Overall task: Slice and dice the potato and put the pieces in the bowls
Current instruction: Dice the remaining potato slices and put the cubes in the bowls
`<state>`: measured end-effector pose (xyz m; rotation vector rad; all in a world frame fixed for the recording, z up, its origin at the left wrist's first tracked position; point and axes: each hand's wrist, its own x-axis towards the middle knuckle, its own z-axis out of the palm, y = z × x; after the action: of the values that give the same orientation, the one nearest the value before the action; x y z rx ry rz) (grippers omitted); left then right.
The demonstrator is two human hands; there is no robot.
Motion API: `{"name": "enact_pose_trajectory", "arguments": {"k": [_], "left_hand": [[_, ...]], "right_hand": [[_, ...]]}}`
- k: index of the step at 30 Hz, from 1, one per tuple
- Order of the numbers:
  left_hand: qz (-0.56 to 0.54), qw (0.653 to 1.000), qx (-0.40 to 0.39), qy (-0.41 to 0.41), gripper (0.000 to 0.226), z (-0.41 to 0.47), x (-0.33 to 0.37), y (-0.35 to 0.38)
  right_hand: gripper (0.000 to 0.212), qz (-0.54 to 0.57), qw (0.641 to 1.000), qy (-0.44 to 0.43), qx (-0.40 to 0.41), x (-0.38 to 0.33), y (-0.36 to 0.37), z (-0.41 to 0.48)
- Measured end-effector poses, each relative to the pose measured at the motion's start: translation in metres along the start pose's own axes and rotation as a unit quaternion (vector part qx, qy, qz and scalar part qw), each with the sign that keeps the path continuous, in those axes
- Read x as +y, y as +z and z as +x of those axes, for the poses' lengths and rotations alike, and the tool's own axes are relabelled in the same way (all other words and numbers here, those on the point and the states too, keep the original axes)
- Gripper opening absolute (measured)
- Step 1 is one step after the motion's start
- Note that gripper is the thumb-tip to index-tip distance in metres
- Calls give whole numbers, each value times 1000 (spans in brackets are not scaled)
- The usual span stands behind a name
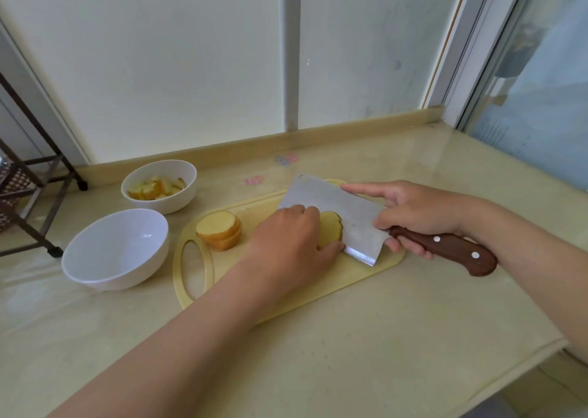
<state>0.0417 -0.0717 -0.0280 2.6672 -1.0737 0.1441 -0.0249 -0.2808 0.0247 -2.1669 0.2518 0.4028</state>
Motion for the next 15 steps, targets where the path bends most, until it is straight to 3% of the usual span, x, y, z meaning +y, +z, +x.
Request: {"name": "enact_pose_trajectory", "arguments": {"k": [9,15], "left_hand": [[20,999,27,5,53,0,-2,8],[-53,996,11,65,51,2,-13,7]], "right_hand": [[85,-138,984,5,115,-8,0,-19],[81,-193,971,-4,139,-12,21,-29]]}}
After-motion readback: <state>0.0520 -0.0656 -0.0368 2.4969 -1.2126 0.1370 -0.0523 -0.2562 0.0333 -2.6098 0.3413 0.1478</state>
